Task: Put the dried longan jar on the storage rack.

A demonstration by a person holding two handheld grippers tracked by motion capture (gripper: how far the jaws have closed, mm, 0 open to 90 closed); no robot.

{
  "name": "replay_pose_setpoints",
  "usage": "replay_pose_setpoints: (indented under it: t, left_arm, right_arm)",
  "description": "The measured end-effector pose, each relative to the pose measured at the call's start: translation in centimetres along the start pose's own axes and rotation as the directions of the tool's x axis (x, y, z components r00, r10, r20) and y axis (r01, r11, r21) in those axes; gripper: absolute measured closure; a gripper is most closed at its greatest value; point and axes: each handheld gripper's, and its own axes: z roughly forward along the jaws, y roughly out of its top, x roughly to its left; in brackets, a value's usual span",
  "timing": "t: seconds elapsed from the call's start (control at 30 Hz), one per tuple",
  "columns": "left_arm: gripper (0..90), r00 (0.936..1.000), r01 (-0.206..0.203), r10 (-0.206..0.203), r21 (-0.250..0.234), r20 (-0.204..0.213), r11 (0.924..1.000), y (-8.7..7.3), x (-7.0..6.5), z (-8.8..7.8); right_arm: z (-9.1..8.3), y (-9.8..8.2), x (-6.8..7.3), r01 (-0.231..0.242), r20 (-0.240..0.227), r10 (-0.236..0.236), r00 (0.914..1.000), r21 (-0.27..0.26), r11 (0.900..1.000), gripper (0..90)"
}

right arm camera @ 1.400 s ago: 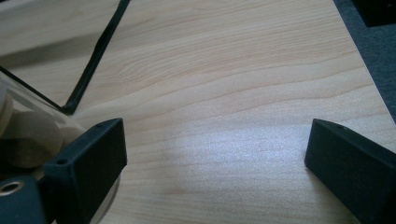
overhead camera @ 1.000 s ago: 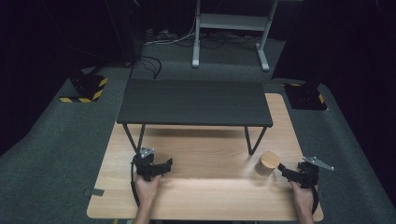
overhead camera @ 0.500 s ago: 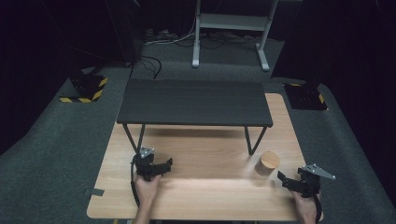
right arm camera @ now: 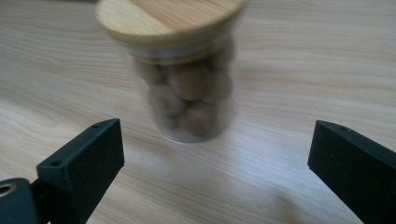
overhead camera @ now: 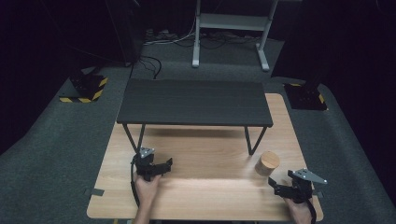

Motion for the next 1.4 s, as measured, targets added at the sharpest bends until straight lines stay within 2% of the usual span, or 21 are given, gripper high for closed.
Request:
replay_pose_setpoints:
  t: [0.2,0.5,0.63,0.87,1.07,1.4]
  left_arm:
    - [3.2,1.0,0.004,-0.004,-0.002,0.003,1.0,0.0,0.1,0.0]
    - [3.2,0.9999,0.011,-0.011,-0.005,0.009,0.9999,-0.1,0.2,0.0]
    - [3.3,0.9999,0.012,-0.012,-0.006,0.011,0.9999,-0.1,0.3,0.0]
    - [3.3,0.9998,0.016,-0.016,-0.008,0.014,0.9998,-0.1,0.3,0.0]
    - [3.3,0.9997,0.018,-0.018,-0.01,0.016,0.9998,-0.2,0.4,0.0]
    - [3.4,0.9997,0.02,-0.019,-0.011,0.018,0.9997,-0.2,0.4,0.0]
  right_arm:
    - [1.2,1.0,0.8,0.034,-0.018,-0.034,0.9993,0.008,0.999,2.4]
    - [3.9,2.5,1.5,0.051,0.0,-0.051,0.9987,0.042,0.998,4.2]
    - [4.7,2.8,1.8,0.052,0.013,-0.052,0.9985,0.038,0.998,6.6]
    - [5.3,3.2,2.1,0.052,0.031,-0.053,0.9981,0.018,0.998,14.9]
    - [5.3,3.0,2.1,0.071,0.039,-0.071,0.9967,-0.009,0.997,23.6]
    - [5.2,2.6,2.1,0.083,0.037,-0.082,0.9959,-0.026,0.996,24.5]
